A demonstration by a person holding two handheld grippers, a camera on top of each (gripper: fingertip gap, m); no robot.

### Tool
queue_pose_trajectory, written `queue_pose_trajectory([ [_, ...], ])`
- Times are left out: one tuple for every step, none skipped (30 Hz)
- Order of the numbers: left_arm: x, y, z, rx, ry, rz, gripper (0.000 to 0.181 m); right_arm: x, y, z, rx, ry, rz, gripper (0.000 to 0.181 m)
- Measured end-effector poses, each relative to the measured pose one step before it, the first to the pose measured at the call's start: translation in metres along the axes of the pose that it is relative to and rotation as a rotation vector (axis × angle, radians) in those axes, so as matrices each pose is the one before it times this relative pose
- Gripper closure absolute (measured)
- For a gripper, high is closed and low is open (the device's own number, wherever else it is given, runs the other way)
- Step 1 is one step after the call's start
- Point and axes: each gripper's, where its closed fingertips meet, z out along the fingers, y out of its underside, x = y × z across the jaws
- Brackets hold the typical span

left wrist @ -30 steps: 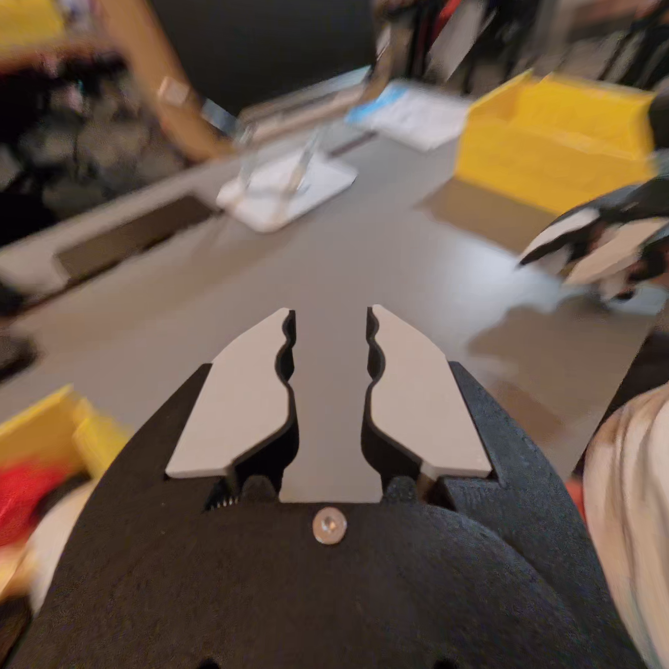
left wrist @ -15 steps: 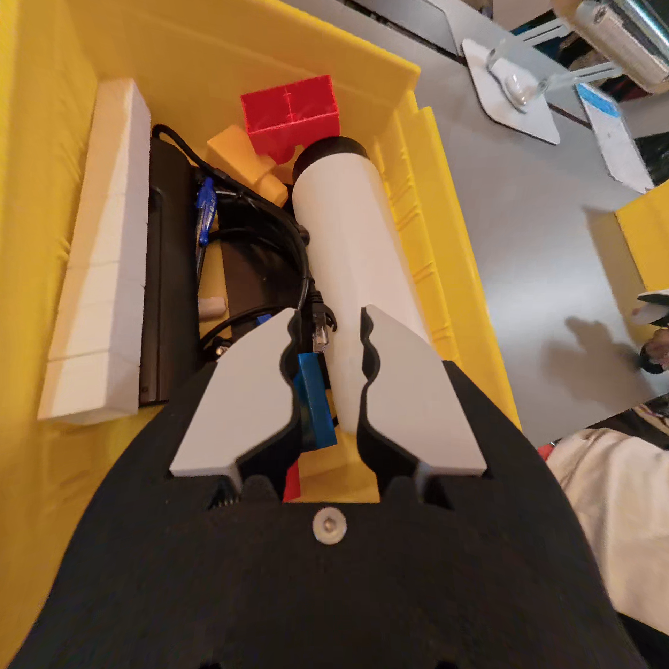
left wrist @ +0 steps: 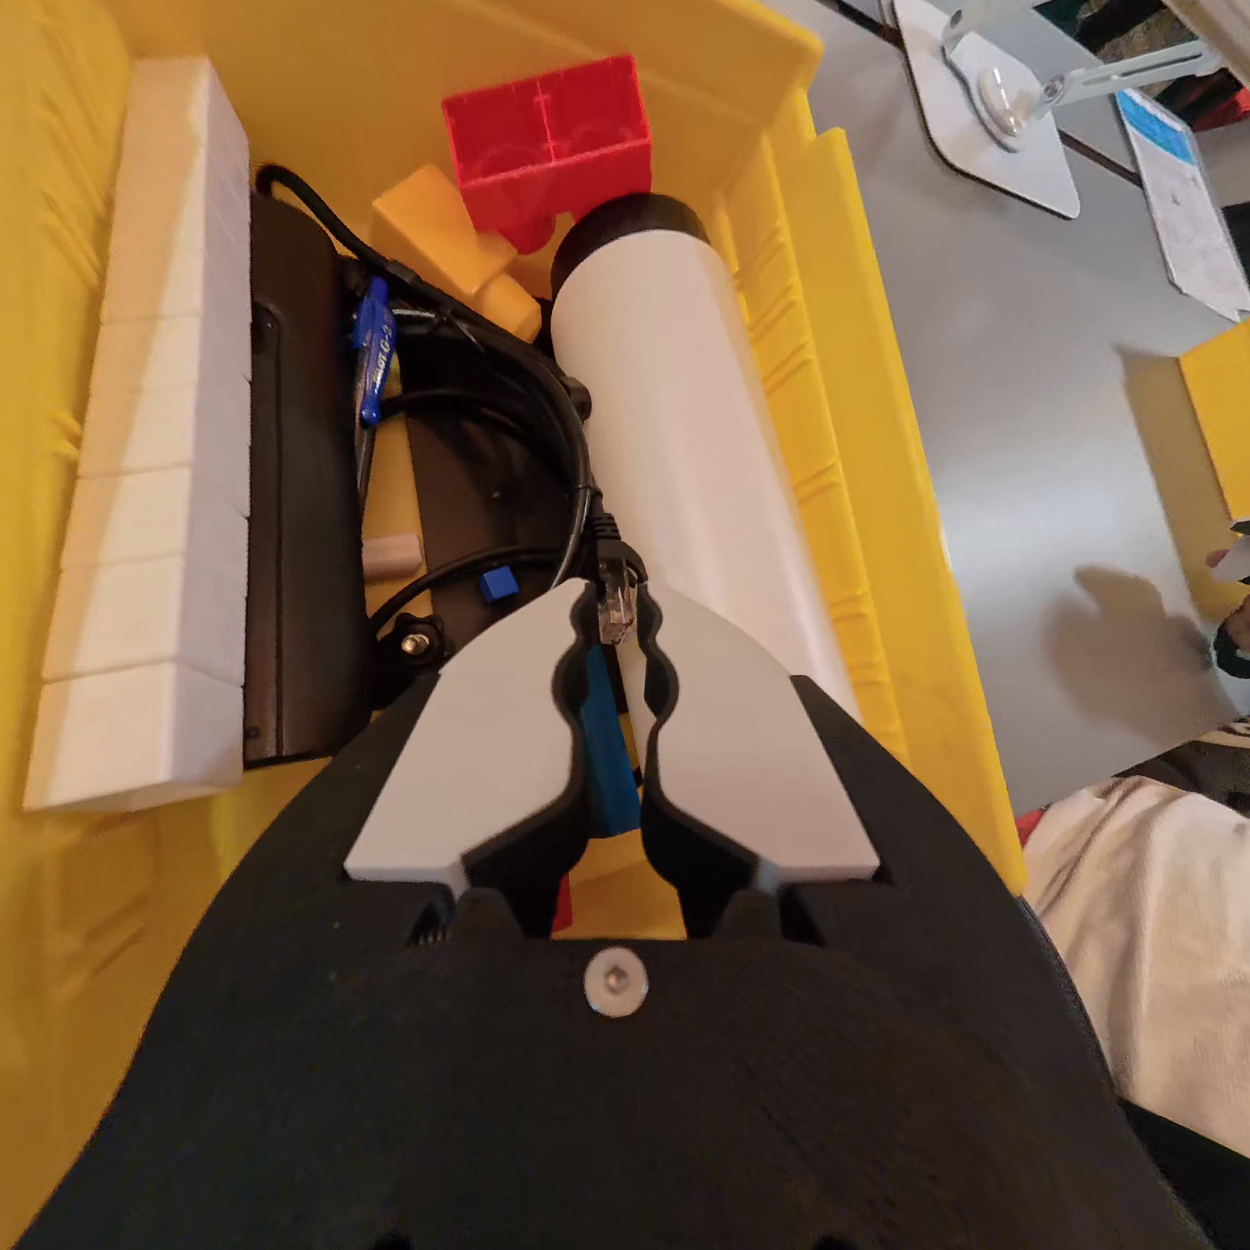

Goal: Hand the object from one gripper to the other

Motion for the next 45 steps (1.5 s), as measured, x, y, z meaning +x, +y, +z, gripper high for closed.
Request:
queue_pose_trajectory([
  [0.00011, -0.00257, -0.00256, 0.0098, -0.0144, 0.0094, 0.171, 0.00003, 0.00020, 0.00025, -0.0009, 0.0002, -0.0009, 0.133],
  [0.00010, -0.00368, -0.00319, 0.0156, -0.0156, 0.0124, 0.172, 0.00000, 0.00027, 0.00025, -0.0012, -0.0005, 0.0002, 0.133],
  [-0.00044, -0.00426, -0.00382, 0.0191, -0.0199, 0.0129, 0.172, 0.00019, 0.00024, 0.00009, -0.0009, -0.0003, 0.0012, 0.133],
  [-0.00047, -0.00509, -0.00443, 0.0245, -0.0208, 0.0145, 0.173, 0.00014, 0.00016, 0.00005, -0.0001, -0.0005, 0.0017, 0.133],
  [0.00005, -0.00574, -0.00465, 0.0290, -0.0152, 0.0137, 0.173, 0.00020, -0.00010, -0.00003, 0.0006, -0.0008, 0.0019, 0.133],
  [-0.00006, -0.00513, -0.00457, 0.0259, -0.0138, 0.0105, 0.173, 0.00016, 0.00004, -0.00010, 0.0007, -0.0008, 0.0023, 0.133],
  [0.00089, -0.00468, -0.00415, 0.0248, -0.0039, 0.0063, 0.173, 0.00017, -0.00001, -0.00001, 0.0005, -0.0010, 0.0029, 0.133],
  [0.00203, -0.00477, -0.00381, 0.0275, 0.0059, 0.0027, 0.173, 0.00009, 0.00001, -0.00012, 0.0005, -0.0014, 0.0034, 0.133],
  [0.00222, -0.00441, -0.00313, 0.0290, 0.0092, -0.0004, 0.172, -0.00005, 0.00003, -0.00018, 0.0009, -0.0019, 0.0034, 0.133],
  [0.00046, -0.00117, -0.00193, 0.0073, -0.0002, -0.0003, 0.172, -0.00007, -0.00013, -0.00007, 0.0013, -0.0018, 0.0029, 0.133],
  [-0.00012, 0.00029, -0.00081, -0.0013, -0.0025, 0.0029, 0.172, -0.00014, -0.00012, -0.00011, 0.0010, -0.0015, 0.0025, 0.133],
  [0.00073, -0.00003, -0.00042, 0.0026, 0.0035, 0.0022, 0.172, -0.00012, -0.00002, -0.00005, 0.0005, -0.0010, 0.0019, 0.133],
  [0.00021, -0.00119, -0.00061, 0.0114, -0.0014, -0.0006, 0.172, -0.00005, 0.00007, -0.00006, 0.0002, -0.0004, 0.0008, 0.133],
  [-0.00018, -0.00248, -0.00148, 0.0182, -0.0060, 0.0017, 0.172, 0.00011, 0.00007, 0.00008, -0.0004, -0.0001, 0.0002, 0.133],
  [0.00032, -0.00385, -0.00228, 0.0235, -0.0049, 0.0073, 0.172, 0.00006, 0.00015, 0.00016, -0.0008, 0.0002, 0.0000, 0.133],
  [-0.00045, -0.00505, -0.00344, 0.0268, -0.0084, 0.0052, 0.172, 0.00004, 0.00012, 0.00017, -0.0006, 0.0001, 0.0001, 0.133],
  [-0.00104, -0.00629, -0.00470, 0.0340, -0.0096, 0.0032, 0.172, 0.00010, 0.00018, 0.00026, -0.0009, -0.0003, 0.0005, 0.133],
  [0.00051, -0.00763, -0.00537, 0.0424, 0.0034, 0.0020, 0.172, 0.00007, 0.00019, 0.00013, -0.0013, -0.0009, 0.0010, 0.133],
  [0.00234, -0.00793, -0.00543, 0.0459, 0.0200, -0.0079, 0.172, -0.00005, 0.00015, 0.00018, -0.0006, -0.0011, 0.0013, 0.133],
  [0.00355, -0.00843, -0.00536, 0.0518, 0.0314, -0.0154, 0.172, -0.00005, -0.00001, 0.00012, 0.0001, -0.0009, 0.0010, 0.133],
  [0.00384, -0.00874, -0.00543, 0.0570, 0.0334, -0.0178, 0.171, -0.00008, 0.00006, -0.00006, 0.0003, -0.0007, 0.0006, 0.133],
  [0.00453, -0.00758, -0.00467, 0.0506, 0.0399, -0.0210, 0.172, -0.00010, -0.00002, 0.00001, 0.0001, -0.0006, 0.0003, 0.133],
  [0.00387, -0.00538, -0.00374, 0.0346, 0.0380, -0.0285, 0.172, -0.00021, -0.00006, -0.00009, 0.0004, -0.0006, 0.0001, 0.133],
  [0.00224, -0.00377, -0.00304, 0.0236, 0.0265, -0.0211, 0.172, -0.00030, 0.00000, -0.00008, 0.0004, -0.0007, -0.0001, 0.133],
  [0.00130, -0.00309, -0.00251, 0.0233, 0.0165, -0.0124, 0.172, -0.00013, -0.00003, -0.00010, 0.0002, -0.0001, -0.0002, 0.133],
  [0.00077, -0.00152, -0.00173, 0.0126, 0.0106, -0.0096, 0.172, -0.00008, 0.00005, 0.00001, 0.0000, 0.0000, -0.0001, 0.133],
  [0.00054, -0.00117, -0.00108, 0.0102, 0.0065, -0.0035, 0.172, -0.00007, 0.00001, 0.00008, -0.0002, -0.0002, 0.0004, 0.133],
  [0.00075, -0.00115, -0.00072, 0.0108, 0.0035, 0.0014, 0.172, 0.00005, 0.00003, 0.00010, -0.0002, -0.0003, 0.0006, 0.133],
  [0.00175, -0.00080, -0.00021, 0.0066, 0.0074, 0.0031, 0.172, -0.00002, 0.00012, 0.00009, -0.0004, -0.0002, 0.0006, 0.133],
  [0.00292, -0.00068, 0.00030, 0.0022, 0.0110, 0.0034, 0.172, 0.00011, 0.00000, 0.00017, -0.0005, -0.0003, 0.0008, 0.133],
  [0.00252, -0.00142, 0.00039, 0.0058, 0.0054, 0.0039, 0.172, 0.00005, 0.00011, 0.00012, -0.0002, -0.0005, 0.0010, 0.133],
  [0.00165, -0.00216, 0.00017, 0.0078, -0.0046, 0.0105, 0.172, 0.00004, 0.00013, 0.00011, -0.0003, -0.0006, 0.0010, 0.133],
  [0.00160, -0.00223, 0.00005, 0.0070, -0.0094, 0.0185, 0.172, -0.00001, 0.00005, 0.00009, -0.0003, -0.0006, 0.0008, 0.133],
  [0.00302, -0.00174, 0.00025, 0.0014, -0.0024, 0.0193, 0.172, 0.00001, -0.00008, -0.00008, 0.0003, -0.0003, 0.0006, 0.133],
  [0.00474, -0.00173, 0.00037, 0.0015, 0.0063, 0.0176, 0.172, 0.00012, -0.00022, -0.00004, 0.0010, -0.0001, 0.0006, 0.133],
  [0.00534, -0.00199, 0.00040, 0.0044, 0.0090, 0.0097, 0.172, 0.00004, -0.00008, -0.00002, 0.0010, -0.0003, 0.0010, 0.133],
  [0.00744, -0.00309, 0.00019, 0.0114, 0.0247, 0.0042, 0.172, -0.00008, -0.00007, -0.00008, 0.0003, -0.0006, 0.0014, 0.133],
  [0.00740, -0.00436, -0.00024, 0.0186, 0.0257, -0.0028, 0.172, -0.00011, -0.00001, 0.00003, 0.0003, -0.0012, 0.0013, 0.133],
  [0.00600, -0.00476, -0.00056, 0.0181, 0.0187, -0.0032, 0.172, -0.00035, -0.00011, -0.00015, 0.0009, -0.0014, 0.0007, 0.133],
  [0.00528, -0.00462, -0.00084, 0.0151, 0.0153, 0.0013, 0.173, -0.00038, -0.00025, -0.00024, 0.0013, -0.0007, -0.0004, 0.133],
  [0.00492, -0.00398, -0.00056, 0.0117, 0.0125, 0.0044, 0.172, -0.00019, -0.00029, -0.00017, 0.0011, -0.0001, -0.0009, 0.133],
  [0.00441, -0.00291, -0.00042, 0.0060, 0.0092, 0.0043, 0.172, -0.00027, -0.00013, -0.00016, 0.0009, -0.0003, -0.0005, 0.133],
  [0.00396, -0.00216, -0.00002, 0.0052, 0.0097, -0.0019, 0.173, -0.00011, -0.00006, 0.00003, 0.0004, -0.0007, 0.0002, 0.133],
  [0.00354, -0.00194, 0.00017, 0.0088, 0.0160, -0.0109, 0.173, -0.00024, 0.00013, 0.00017, -0.0006, -0.0016, 0.0010, 0.133],
  [0.00211, -0.00196, 0.00036, 0.0111, 0.0137, -0.0087, 0.173, -0.00021, 0.00030, 0.00023, -0.0014, -0.0016, 0.0013, 0.133],
])
